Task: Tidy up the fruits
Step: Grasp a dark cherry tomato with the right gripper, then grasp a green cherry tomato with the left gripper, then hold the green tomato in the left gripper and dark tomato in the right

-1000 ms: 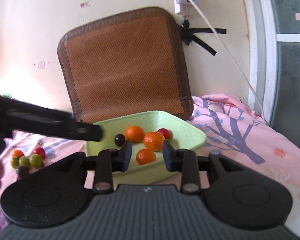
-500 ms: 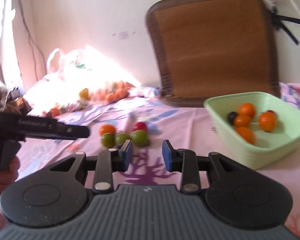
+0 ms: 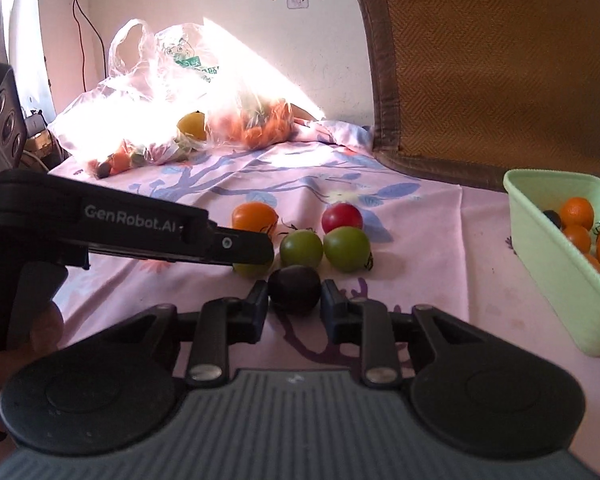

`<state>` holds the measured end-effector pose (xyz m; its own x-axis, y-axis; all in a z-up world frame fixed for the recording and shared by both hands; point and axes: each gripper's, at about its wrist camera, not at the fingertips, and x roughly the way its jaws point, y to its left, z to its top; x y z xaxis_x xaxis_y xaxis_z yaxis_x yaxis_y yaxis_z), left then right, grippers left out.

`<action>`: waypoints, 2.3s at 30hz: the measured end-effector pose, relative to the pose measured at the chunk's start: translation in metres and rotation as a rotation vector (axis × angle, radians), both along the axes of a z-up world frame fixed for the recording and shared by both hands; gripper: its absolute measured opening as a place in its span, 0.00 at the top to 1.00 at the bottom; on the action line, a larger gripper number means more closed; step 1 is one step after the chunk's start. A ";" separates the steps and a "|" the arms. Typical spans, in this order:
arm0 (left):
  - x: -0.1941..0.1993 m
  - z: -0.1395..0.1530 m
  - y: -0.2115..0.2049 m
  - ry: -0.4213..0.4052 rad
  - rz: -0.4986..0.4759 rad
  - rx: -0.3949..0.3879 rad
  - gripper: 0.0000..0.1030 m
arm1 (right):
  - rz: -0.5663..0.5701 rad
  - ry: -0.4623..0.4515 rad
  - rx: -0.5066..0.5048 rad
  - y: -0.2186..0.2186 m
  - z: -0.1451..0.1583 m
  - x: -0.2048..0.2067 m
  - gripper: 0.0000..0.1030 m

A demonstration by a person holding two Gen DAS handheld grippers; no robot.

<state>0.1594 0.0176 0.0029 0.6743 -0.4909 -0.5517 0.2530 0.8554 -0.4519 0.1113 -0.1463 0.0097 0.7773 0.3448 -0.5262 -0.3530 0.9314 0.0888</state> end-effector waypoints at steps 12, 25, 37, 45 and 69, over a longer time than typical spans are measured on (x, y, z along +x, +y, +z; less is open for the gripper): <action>-0.128 0.006 -0.029 -0.106 -0.086 0.169 0.73 | -0.097 -0.091 -0.020 -0.044 -0.015 -0.131 0.70; -0.141 0.000 -0.054 -0.102 -0.049 0.303 0.70 | -0.130 -0.093 -0.015 -0.047 -0.026 -0.143 0.69; -0.142 0.000 -0.056 -0.104 -0.048 0.312 0.70 | -0.131 -0.102 -0.021 -0.046 -0.028 -0.147 0.69; -0.143 -0.001 -0.056 -0.111 -0.057 0.306 0.65 | -0.133 -0.109 -0.027 -0.045 -0.028 -0.148 0.69; -0.145 -0.001 -0.048 -0.125 -0.076 0.276 0.53 | -0.137 -0.136 -0.032 -0.041 -0.027 -0.149 0.56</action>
